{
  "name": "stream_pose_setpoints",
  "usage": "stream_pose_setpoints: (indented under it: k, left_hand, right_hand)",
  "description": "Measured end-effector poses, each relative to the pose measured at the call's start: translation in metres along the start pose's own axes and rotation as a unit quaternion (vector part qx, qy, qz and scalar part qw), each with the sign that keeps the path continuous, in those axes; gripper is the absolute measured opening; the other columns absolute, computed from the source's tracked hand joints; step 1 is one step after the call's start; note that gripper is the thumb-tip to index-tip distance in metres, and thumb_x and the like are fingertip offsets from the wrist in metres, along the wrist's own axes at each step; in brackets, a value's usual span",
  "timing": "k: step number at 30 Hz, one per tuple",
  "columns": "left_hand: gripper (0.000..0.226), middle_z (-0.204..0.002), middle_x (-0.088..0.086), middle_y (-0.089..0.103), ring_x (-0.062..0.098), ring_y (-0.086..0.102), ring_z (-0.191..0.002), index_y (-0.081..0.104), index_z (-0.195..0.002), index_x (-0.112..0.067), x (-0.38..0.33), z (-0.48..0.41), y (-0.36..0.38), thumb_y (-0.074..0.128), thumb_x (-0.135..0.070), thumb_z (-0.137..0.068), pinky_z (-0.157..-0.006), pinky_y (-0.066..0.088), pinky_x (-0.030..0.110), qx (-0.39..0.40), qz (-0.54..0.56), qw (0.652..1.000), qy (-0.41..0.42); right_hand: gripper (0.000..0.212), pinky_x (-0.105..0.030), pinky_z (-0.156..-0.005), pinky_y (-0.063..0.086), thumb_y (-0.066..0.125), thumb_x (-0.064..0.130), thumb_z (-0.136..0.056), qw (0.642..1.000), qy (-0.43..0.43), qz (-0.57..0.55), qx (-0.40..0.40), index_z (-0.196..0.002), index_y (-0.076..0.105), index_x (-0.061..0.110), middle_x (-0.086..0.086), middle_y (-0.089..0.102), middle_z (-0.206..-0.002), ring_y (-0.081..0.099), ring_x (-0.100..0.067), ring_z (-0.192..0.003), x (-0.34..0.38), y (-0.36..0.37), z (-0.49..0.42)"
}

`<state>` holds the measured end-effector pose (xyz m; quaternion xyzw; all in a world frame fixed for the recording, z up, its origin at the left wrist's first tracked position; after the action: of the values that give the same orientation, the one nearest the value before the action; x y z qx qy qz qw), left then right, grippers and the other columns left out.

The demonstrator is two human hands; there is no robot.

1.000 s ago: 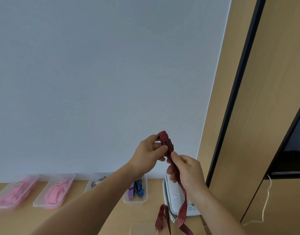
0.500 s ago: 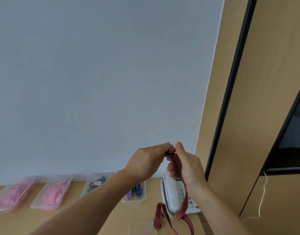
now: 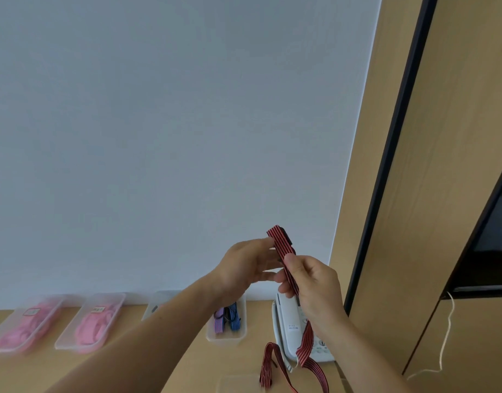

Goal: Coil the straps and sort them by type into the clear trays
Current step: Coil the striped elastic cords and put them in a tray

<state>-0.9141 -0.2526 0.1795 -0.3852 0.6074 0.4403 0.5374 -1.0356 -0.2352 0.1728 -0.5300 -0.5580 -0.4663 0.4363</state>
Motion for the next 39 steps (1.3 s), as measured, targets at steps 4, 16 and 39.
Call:
stream_pose_setpoints:
  k: [4, 16, 39]
  left_hand:
    - [0.032, -0.097, 0.012, 0.073, 0.026, 0.064, -0.077, 0.066, -0.114, 0.002, -0.006, -0.001, 0.001, 0.055, -0.021, -0.094, -0.083, 0.055, 0.041, -0.011, -0.019, 0.999, 0.035]
    - [0.017, -0.099, 0.007, 0.077, 0.016, 0.07, -0.083, 0.063, -0.115, -0.011, -0.015, -0.002, -0.014, 0.06, -0.011, -0.098, -0.074, 0.054, 0.028, -0.07, -0.119, 0.984, 0.116]
    - [0.02, -0.079, -0.007, 0.071, 0.016, 0.066, -0.064, 0.062, -0.115, -0.014, -0.044, 0.032, 0.0, 0.054, -0.024, -0.099, -0.059, 0.054, 0.036, -0.147, -0.522, 0.77, 0.335]
  right_hand:
    - [0.019, -0.024, -0.049, 0.049, 0.059, 0.019, -0.097, 0.999, -0.015, 0.028, 0.014, -0.088, 0.071, 0.007, -0.01, 0.073, -0.07, 0.062, -0.014, -0.052, -0.002, 0.003, 0.0]
    - [0.03, -0.021, -0.049, 0.046, 0.06, 0.028, -0.096, 0.998, 0.046, 0.033, 0.031, -0.083, 0.068, 0.002, -0.013, 0.07, -0.063, 0.061, -0.015, -0.052, -0.016, 0.002, 0.002]
    - [0.042, -0.022, -0.041, 0.04, 0.052, 0.032, -0.1, 0.998, 0.062, 0.021, 0.023, -0.079, 0.065, -0.002, -0.004, 0.056, -0.052, 0.047, -0.015, -0.042, -0.007, 0.01, 0.004]
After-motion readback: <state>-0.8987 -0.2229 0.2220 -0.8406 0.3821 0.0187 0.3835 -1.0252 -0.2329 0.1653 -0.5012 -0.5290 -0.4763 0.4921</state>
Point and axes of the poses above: each hand's wrist, its own z-axis away from the middle knuckle, its own y-axis out of the palm, x = y × z, the point moved 10 cm from there along -z, towards the middle knuckle
